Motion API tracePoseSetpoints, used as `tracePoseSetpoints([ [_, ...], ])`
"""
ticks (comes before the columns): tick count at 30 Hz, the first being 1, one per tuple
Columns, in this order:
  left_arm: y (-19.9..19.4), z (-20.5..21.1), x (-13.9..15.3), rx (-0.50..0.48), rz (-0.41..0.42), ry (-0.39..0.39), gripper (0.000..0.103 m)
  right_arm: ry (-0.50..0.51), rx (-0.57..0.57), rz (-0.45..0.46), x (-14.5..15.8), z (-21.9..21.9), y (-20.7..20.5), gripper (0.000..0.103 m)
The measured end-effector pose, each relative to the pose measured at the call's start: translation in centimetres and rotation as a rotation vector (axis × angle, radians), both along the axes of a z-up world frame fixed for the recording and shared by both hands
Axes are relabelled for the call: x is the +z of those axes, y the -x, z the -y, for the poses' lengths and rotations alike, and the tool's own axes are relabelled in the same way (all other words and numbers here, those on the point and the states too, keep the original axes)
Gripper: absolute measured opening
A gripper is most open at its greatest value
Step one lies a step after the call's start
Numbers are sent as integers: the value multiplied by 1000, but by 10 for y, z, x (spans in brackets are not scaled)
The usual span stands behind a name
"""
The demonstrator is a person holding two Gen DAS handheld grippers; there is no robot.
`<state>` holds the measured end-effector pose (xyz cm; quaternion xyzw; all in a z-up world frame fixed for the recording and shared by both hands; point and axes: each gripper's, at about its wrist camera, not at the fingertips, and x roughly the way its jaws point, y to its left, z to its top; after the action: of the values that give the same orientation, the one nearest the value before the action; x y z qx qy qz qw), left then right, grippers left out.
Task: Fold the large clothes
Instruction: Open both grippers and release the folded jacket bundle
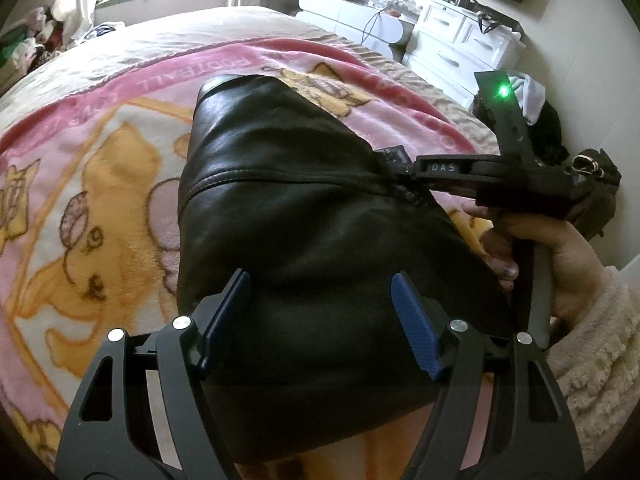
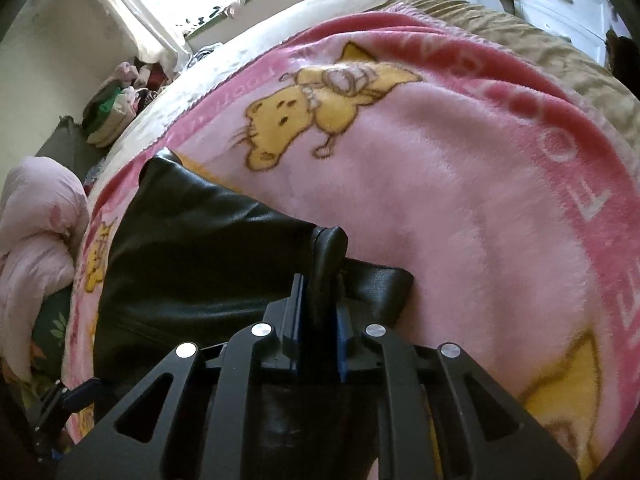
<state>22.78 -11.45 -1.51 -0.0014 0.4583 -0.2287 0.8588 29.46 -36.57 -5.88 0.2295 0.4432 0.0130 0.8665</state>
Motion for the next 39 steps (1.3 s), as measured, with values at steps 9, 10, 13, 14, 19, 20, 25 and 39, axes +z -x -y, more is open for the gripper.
tracePoseSetpoints([
  [9, -2, -3, 1, 12, -13, 31, 65, 3, -28, 11, 1, 0, 4, 21],
  [10, -2, -3, 1, 11, -13, 32, 66, 13, -32, 19, 4, -1, 7, 23],
  [13, -1, -5, 1, 10, -12, 35, 66, 38, -42, 34, 12, -3, 15, 38],
  [14, -1, -5, 1, 10, -11, 33, 66, 22, -35, 42, 14, -3, 19, 45],
  [19, 3, -7, 3, 19, -13, 38, 66, 27, -15, 88, 29, -12, 46, 58],
  [20, 3, -8, 3, 20, -13, 38, 67, 25, -11, 97, 31, -13, 51, 58],
  [25, 10, -12, 5, 33, -9, 27, 67, 24, -10, 154, 46, -20, 87, 58],
  [39, 24, -49, -7, 139, -50, 6, 80, -55, 35, 144, 31, -44, 151, 28],
])
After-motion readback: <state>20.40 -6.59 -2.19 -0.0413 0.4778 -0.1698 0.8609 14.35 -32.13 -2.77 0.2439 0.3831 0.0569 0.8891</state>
